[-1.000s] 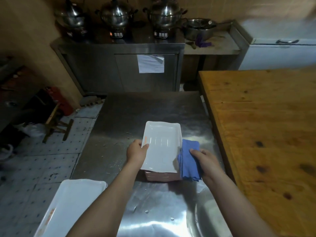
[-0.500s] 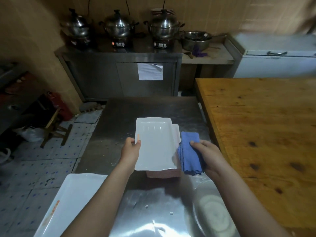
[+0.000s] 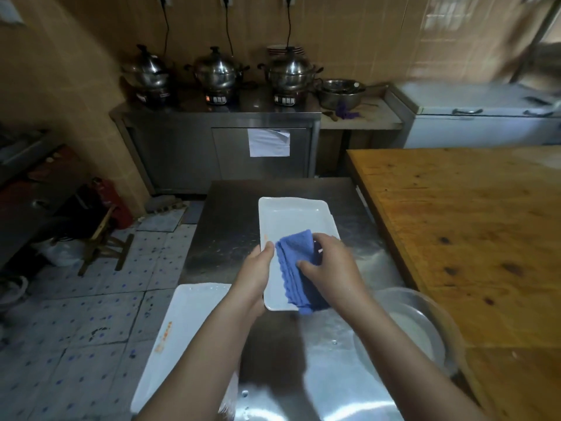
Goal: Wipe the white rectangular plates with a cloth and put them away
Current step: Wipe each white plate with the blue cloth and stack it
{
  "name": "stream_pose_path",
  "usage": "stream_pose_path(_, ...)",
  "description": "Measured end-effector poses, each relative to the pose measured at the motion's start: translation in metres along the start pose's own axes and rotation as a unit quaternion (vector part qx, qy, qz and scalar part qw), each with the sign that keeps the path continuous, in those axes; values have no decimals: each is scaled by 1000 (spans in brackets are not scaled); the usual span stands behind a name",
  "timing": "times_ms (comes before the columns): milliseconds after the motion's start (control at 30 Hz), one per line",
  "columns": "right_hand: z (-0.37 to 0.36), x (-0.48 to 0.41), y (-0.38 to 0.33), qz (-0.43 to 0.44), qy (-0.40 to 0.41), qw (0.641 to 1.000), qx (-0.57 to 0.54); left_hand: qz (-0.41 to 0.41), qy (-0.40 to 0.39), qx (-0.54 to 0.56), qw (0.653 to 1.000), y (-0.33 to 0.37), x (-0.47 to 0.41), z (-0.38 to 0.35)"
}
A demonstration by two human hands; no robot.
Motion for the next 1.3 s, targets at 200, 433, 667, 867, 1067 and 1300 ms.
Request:
stream_pose_path(200, -34, 50, -45, 163, -45, 958, 230, -11, -2, 3, 1000, 8, 44, 28)
stream_pose_path(433, -54, 70, -74, 214, -57, 949, 223, -69, 22, -23, 997, 15, 70, 33)
stream_pose_path(667, -3, 35, -32, 97, 7, 944, 314, -52, 2, -35, 998, 16, 80, 23)
stream_pose_path(867, -17, 78, -31, 184, -64, 946, 259, -41, 43, -80, 995, 14, 78, 2)
stream_pose_path(1067, 11, 17, -33, 214, -22, 937, 274, -53, 24, -91, 994, 4, 76, -40)
stream_pose_path(1300, 60, -17, 34, 105, 38, 929, 353, -45, 42, -78, 995, -1, 77, -44)
Point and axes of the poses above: each hand's wrist, its own x-axis away from the middle knuckle, its own z-axis out of the back of the hand, y = z × x, the point moved 9 cm from there along -x, towards the middle knuckle
